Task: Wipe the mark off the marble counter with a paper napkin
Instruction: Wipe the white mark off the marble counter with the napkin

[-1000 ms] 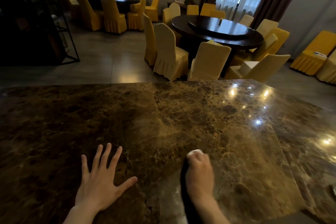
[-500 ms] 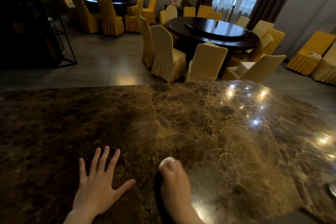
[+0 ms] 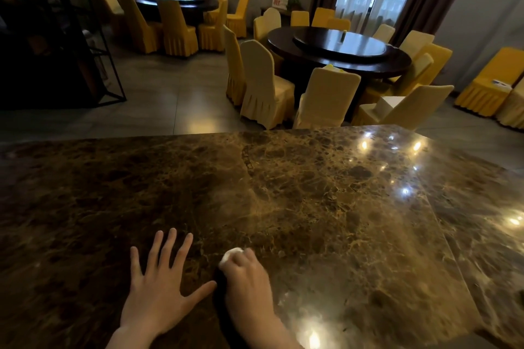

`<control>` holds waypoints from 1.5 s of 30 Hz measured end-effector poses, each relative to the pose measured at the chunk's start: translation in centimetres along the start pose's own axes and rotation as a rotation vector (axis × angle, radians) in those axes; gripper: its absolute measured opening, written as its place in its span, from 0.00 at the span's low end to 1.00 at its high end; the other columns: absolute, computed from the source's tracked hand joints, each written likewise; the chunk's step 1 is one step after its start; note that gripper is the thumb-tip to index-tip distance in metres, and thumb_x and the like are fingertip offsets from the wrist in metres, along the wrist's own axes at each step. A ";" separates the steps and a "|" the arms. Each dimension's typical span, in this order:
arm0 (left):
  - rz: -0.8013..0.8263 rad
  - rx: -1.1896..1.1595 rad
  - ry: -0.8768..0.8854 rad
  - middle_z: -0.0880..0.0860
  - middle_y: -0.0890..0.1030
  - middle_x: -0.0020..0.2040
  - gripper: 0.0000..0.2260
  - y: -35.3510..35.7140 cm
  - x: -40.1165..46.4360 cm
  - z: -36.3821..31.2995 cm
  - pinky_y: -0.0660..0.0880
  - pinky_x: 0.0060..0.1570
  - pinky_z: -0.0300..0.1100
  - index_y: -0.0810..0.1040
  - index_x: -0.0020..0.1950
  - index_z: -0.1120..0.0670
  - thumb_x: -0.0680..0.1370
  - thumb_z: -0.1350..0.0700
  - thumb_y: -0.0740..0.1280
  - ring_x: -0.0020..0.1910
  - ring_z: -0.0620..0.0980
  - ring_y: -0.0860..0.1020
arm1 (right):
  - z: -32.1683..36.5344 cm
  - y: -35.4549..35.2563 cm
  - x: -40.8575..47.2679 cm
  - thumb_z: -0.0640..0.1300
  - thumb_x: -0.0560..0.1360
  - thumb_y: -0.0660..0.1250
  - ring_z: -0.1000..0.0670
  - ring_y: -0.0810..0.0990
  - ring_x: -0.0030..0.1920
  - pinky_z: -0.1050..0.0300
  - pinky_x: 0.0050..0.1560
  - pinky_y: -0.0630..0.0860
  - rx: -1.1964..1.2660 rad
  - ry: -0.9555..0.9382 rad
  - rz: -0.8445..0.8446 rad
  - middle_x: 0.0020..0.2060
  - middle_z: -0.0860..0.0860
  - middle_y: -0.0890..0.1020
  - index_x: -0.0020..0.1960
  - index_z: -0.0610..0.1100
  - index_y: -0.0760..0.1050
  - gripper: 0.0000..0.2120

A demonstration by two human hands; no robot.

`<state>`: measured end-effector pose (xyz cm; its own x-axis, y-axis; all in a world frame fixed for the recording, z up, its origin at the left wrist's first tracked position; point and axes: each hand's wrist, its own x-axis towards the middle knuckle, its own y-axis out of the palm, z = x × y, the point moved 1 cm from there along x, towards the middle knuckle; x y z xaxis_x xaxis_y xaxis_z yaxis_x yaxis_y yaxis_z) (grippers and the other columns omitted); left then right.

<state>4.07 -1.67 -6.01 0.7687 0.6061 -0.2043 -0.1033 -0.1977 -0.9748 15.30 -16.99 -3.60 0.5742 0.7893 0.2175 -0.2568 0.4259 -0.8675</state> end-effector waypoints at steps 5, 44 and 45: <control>-0.007 -0.030 0.004 0.47 0.31 0.82 0.51 0.0 -0.1 0.1 0.32 0.77 0.69 0.30 0.78 0.38 0.64 0.13 0.39 0.78 0.50 0.24 | -6.8 -5.5 1.8 0.35 0.74 0.69 0.50 0.76 0.46 0.57 0.41 0.68 -0.048 0.263 -0.084 0.38 0.52 0.82 0.38 0.47 0.82 0.10; 0.056 -0.021 -0.007 0.48 0.27 0.80 0.53 -0.9 -0.2 -0.5 0.29 0.76 0.68 0.27 0.78 0.39 0.60 0.13 0.34 0.77 0.51 0.23 | -8.0 -5.7 1.5 0.43 0.70 0.73 0.52 0.74 0.39 0.53 0.38 0.73 -0.063 0.051 0.032 0.33 0.53 0.80 0.36 0.47 0.81 0.05; 0.056 -0.022 -0.004 0.48 0.27 0.80 0.53 -0.9 -0.2 -0.5 0.29 0.76 0.69 0.27 0.78 0.39 0.60 0.13 0.34 0.77 0.51 0.23 | -10.5 -7.0 1.7 0.41 0.69 0.74 0.49 0.75 0.38 0.52 0.38 0.74 -0.096 0.194 -0.048 0.32 0.51 0.80 0.35 0.45 0.80 0.05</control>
<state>4.29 -1.97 -5.04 0.7594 0.5969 -0.2587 -0.1318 -0.2483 -0.9597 26.28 -23.26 -1.82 0.7252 0.6652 0.1775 -0.1557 0.4097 -0.8988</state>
